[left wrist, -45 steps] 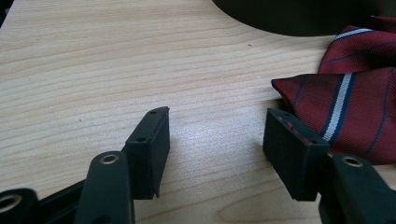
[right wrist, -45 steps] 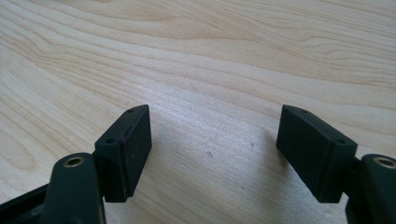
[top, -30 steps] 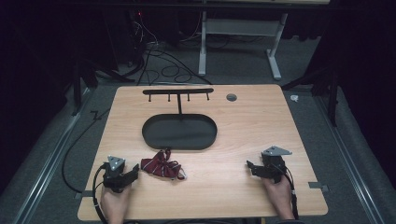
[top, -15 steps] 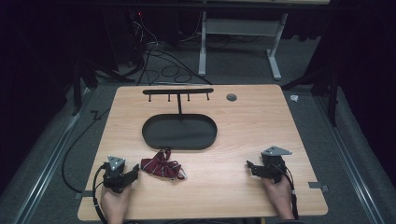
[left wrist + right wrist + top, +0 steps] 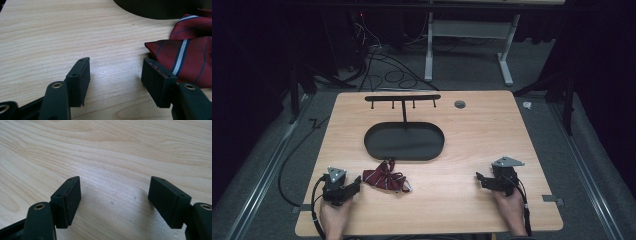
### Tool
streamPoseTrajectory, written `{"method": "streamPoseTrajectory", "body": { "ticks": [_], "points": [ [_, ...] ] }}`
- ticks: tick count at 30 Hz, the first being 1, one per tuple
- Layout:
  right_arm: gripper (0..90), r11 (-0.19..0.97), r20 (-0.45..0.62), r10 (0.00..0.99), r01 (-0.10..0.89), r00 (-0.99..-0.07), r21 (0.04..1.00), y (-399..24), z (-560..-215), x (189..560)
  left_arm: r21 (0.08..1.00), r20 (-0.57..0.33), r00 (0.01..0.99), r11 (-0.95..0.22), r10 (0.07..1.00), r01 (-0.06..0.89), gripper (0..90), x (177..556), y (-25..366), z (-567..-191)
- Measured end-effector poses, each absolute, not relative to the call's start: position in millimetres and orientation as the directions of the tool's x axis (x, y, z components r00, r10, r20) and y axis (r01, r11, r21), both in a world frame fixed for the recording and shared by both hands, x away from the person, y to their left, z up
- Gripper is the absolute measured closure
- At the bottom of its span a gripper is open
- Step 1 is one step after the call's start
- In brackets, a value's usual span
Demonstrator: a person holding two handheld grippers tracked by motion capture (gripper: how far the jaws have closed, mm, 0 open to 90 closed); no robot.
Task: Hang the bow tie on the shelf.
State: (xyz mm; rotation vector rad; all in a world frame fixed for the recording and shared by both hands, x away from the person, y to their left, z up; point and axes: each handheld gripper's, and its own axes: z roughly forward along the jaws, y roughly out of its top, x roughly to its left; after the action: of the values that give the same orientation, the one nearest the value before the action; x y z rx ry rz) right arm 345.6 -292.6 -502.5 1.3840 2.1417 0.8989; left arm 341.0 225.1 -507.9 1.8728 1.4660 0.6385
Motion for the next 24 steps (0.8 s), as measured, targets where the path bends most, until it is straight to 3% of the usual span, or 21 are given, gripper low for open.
{"method": "streamPoseTrajectory", "body": {
  "ticks": [14,24],
  "points": [
    [27.8,0.289,-0.012,0.914,0.632,-0.405,0.719,-292.7,-502.4,345.2,0.764,-0.059,0.245,-0.115,0.968,0.636,42.9,336.5,230.0,-500.9],
    [27.7,0.290,-0.010,0.913,0.631,-0.408,0.719,-292.9,-502.5,344.9,0.788,-0.083,0.305,-0.125,0.949,0.602,43.8,329.1,224.8,-479.0]
  ]
}}
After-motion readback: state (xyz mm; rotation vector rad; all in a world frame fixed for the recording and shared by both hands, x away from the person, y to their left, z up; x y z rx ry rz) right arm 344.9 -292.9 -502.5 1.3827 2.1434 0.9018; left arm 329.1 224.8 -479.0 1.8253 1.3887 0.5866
